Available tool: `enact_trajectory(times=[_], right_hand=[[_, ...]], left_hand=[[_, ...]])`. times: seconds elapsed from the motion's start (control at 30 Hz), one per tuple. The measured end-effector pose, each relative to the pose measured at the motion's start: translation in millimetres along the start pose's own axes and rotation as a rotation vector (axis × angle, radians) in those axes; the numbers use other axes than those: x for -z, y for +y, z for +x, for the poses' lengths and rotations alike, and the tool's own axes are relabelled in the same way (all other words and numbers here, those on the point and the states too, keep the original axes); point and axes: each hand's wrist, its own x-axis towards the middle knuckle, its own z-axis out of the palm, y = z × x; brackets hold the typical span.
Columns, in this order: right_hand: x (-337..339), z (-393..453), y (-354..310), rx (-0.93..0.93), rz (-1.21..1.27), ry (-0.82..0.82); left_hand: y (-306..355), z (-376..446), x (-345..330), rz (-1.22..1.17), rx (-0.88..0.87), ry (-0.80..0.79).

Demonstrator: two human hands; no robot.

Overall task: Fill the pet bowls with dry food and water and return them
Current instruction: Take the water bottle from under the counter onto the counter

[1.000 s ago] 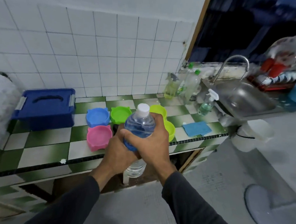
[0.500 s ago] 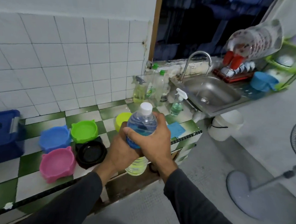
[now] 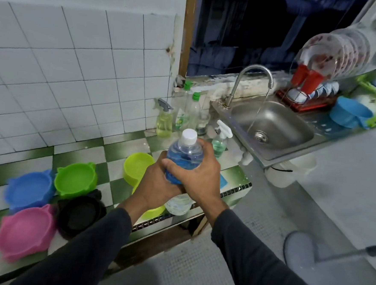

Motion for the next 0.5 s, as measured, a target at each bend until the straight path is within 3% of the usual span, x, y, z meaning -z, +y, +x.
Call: enact_trajectory(times=[0.5], right_hand=[[-52,94,54,-0.027,-0.008,-0.006]], left_hand=[[-64,99,14,-0.027,0.014,-0.063]])
